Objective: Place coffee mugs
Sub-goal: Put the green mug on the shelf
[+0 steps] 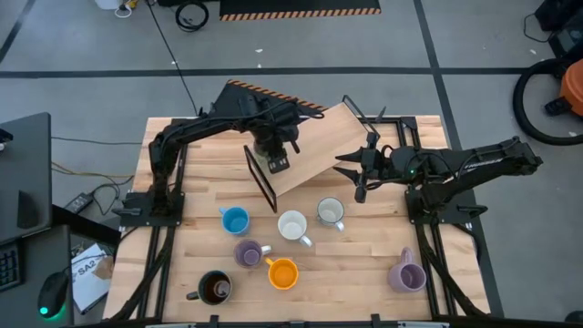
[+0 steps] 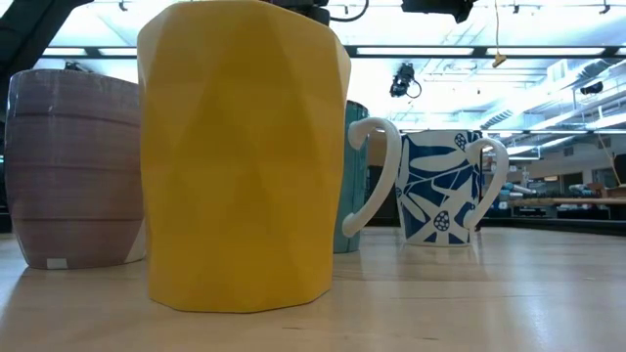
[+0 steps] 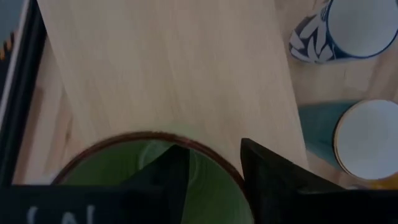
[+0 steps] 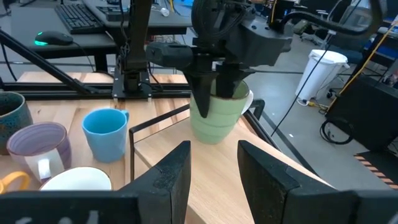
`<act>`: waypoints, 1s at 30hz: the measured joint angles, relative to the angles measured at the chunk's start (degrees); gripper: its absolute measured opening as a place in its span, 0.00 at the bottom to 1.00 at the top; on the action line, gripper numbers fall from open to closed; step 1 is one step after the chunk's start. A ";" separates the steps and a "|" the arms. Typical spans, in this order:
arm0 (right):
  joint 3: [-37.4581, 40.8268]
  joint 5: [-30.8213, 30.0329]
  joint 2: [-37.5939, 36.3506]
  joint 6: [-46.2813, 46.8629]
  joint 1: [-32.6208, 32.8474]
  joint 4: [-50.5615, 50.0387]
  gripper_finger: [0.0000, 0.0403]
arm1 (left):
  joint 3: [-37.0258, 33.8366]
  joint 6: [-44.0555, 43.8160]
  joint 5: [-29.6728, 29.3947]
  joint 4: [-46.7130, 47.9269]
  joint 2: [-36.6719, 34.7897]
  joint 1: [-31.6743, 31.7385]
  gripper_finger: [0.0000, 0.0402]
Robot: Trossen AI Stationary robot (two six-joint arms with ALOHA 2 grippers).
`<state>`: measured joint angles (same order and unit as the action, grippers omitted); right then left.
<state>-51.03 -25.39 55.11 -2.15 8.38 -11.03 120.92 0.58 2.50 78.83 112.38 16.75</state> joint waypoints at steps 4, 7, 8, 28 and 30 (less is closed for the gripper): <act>0.00 0.00 0.00 0.00 0.00 0.01 0.34 | 0.02 1.82 0.02 -2.10 0.00 0.00 0.38; 0.00 0.00 0.00 0.02 0.00 0.01 0.34 | 0.02 3.00 0.04 -3.44 0.00 0.11 0.37; 0.00 0.00 0.00 0.02 0.00 0.01 0.34 | 0.02 3.45 -0.04 -4.21 0.00 0.13 0.37; 0.00 0.00 0.00 -0.37 0.00 0.01 0.34 | 0.04 7.45 -0.42 -10.96 -0.18 0.00 0.40; 0.00 -0.01 0.00 -0.37 0.00 0.03 0.34 | 0.17 7.54 -0.85 -11.09 -0.44 0.00 0.42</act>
<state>-51.03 -25.40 55.11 -2.52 8.38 -11.00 121.09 8.12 1.66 67.74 111.94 16.75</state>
